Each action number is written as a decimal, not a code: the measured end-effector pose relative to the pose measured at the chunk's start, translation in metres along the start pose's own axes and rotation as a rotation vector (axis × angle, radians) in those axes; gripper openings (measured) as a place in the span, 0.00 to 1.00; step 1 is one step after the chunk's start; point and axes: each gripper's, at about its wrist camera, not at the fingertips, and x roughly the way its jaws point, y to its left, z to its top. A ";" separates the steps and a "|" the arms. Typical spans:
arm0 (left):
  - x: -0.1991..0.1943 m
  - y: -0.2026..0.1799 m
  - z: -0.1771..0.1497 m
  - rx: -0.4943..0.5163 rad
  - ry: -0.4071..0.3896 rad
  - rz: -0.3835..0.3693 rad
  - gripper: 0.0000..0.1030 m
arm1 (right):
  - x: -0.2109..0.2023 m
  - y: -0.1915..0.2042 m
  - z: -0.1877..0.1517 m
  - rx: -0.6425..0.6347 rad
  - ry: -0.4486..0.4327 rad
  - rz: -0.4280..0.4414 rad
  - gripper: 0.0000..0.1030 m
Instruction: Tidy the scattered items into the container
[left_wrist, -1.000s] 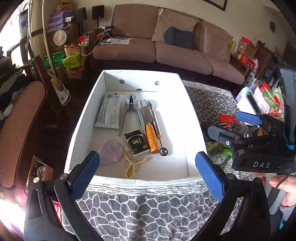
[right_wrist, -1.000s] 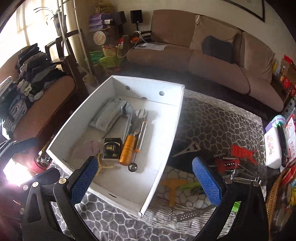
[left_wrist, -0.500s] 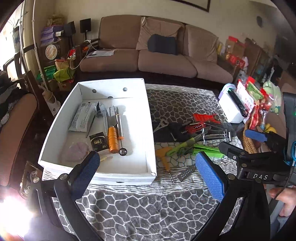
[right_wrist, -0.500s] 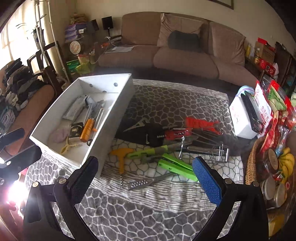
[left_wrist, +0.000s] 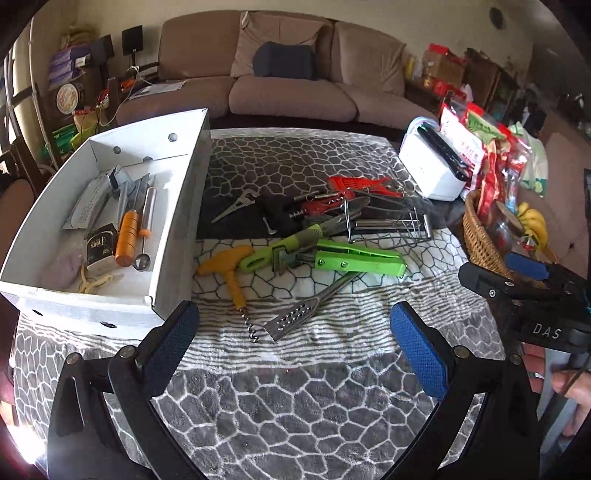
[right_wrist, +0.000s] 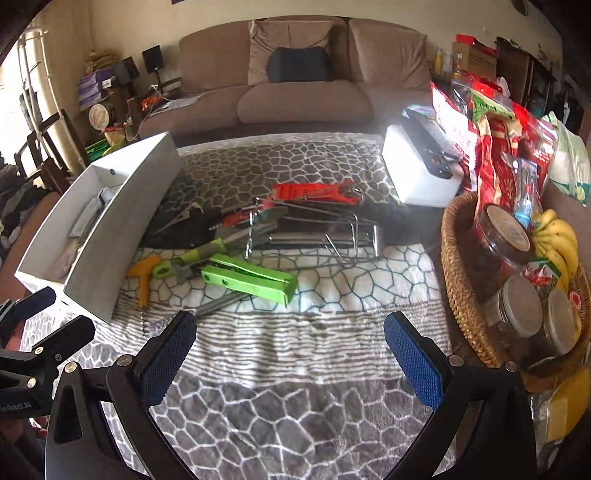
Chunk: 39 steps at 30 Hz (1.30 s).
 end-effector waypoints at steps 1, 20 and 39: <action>0.007 -0.004 -0.006 0.001 0.007 0.003 1.00 | 0.005 -0.005 -0.005 -0.002 0.005 -0.010 1.00; 0.107 -0.021 -0.066 -0.006 0.086 0.085 1.00 | 0.089 -0.036 -0.066 0.004 0.045 -0.035 1.00; 0.120 -0.027 -0.068 -0.022 0.069 0.143 1.00 | 0.103 -0.034 -0.077 0.006 0.044 -0.080 1.00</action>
